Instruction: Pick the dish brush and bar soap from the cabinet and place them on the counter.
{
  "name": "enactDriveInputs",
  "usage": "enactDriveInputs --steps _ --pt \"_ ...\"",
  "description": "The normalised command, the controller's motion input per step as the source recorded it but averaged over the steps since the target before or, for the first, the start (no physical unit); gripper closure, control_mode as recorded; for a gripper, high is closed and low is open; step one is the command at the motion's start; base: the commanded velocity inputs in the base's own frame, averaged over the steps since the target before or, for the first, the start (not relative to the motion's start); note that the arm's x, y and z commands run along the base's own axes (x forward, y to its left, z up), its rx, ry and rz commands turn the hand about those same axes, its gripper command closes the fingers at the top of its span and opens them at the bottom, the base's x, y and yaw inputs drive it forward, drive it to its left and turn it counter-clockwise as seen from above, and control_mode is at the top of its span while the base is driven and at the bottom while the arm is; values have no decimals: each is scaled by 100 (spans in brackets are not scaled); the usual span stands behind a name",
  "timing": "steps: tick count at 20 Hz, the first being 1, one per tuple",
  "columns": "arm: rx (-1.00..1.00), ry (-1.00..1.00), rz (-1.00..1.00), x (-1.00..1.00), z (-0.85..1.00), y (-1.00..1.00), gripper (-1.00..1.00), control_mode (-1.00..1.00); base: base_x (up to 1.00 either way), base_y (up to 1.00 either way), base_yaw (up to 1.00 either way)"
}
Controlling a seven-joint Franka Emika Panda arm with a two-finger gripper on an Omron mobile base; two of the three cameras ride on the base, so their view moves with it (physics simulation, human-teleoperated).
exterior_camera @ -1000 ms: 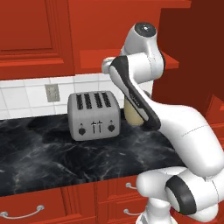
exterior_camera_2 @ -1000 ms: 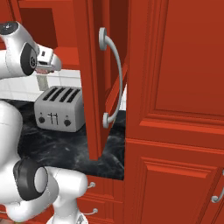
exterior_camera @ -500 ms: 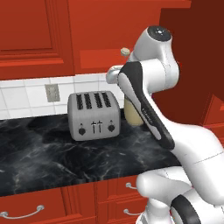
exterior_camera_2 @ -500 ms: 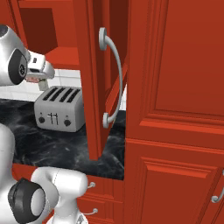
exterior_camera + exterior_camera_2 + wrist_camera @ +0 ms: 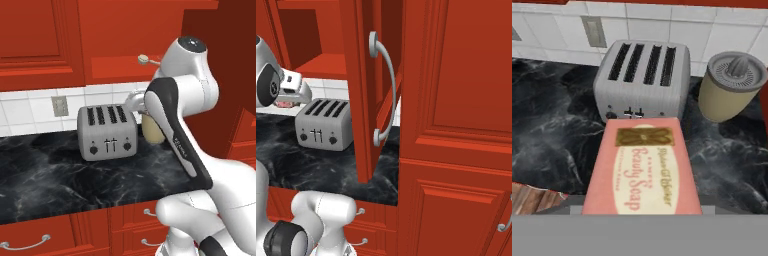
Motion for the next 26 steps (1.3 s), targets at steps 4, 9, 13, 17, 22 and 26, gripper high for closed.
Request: enactDriveInputs --steps 4,9,13,17,22,26 --pt "-6 9 8 -20 -42 5 100 -100 0 0 0" --pt "-6 7 9 -12 -47 7 100 -100 0 0 0" --pt "-6 7 9 -17 -44 8 100 -100 0 0 0" --pt "-4 4 10 -10 -41 12 100 -100 0 0 0" --pt "0 0 11 0 -47 14 100 -100 0 0 0" --pt "0 0 12 0 -54 12 100 -100 0 0 0"
